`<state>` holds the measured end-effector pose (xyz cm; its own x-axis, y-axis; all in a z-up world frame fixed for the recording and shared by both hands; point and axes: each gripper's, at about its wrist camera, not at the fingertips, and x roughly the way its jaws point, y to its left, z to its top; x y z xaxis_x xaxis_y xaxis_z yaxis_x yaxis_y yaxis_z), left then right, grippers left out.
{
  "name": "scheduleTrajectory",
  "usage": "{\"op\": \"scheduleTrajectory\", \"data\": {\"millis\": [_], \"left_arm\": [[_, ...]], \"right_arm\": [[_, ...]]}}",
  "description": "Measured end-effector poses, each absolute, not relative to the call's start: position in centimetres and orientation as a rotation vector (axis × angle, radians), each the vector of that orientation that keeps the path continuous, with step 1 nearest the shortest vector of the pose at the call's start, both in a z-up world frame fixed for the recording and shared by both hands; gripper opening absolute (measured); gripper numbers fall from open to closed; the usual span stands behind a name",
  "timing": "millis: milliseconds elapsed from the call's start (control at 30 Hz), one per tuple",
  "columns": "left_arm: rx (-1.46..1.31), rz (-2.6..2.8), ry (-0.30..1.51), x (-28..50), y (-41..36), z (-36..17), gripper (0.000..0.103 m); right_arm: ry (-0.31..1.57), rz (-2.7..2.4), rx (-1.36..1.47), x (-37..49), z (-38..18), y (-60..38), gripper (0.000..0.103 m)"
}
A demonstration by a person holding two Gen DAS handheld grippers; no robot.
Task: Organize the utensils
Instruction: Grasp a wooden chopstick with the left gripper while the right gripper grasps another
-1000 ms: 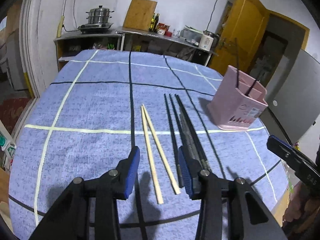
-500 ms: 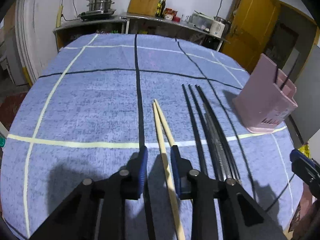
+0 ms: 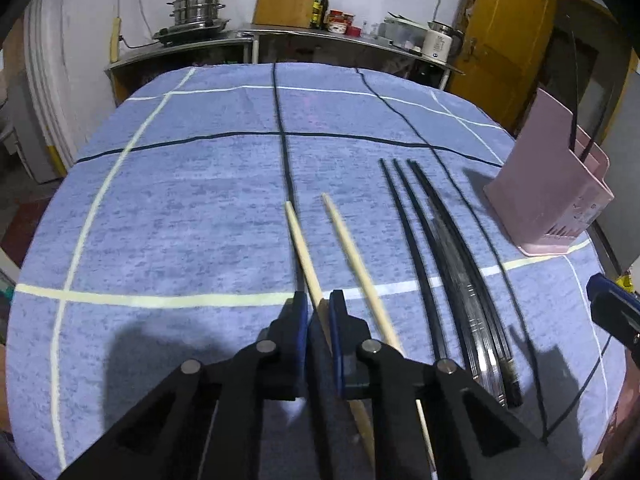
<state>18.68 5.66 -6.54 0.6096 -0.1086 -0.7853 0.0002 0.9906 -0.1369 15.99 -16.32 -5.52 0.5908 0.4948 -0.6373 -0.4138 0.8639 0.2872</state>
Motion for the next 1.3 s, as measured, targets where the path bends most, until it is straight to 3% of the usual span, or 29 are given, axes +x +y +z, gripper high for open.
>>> {"op": "scheduleTrajectory", "data": {"millis": [433,567,1167,1300], "left_arm": [[-0.315,-0.023,0.917,17.9,11.9,-5.8,0.012],[-0.383,0.014,0.938,19.0,12.9,-6.3,0.017],[-0.240,-0.033,0.949,22.3,12.2,-6.7,0.013],[-0.277,-0.024,0.944,21.9,12.5,-6.8,0.013]], "right_arm": [[0.826,0.623,0.057,20.2,-6.4,-9.8,0.024],[0.859,0.630,0.038,22.1,-7.2,-8.0,0.024],[0.965,0.624,-0.036,27.0,-10.2,-3.4,0.020],[0.967,0.596,-0.076,27.3,-10.5,-2.8,0.009]]}}
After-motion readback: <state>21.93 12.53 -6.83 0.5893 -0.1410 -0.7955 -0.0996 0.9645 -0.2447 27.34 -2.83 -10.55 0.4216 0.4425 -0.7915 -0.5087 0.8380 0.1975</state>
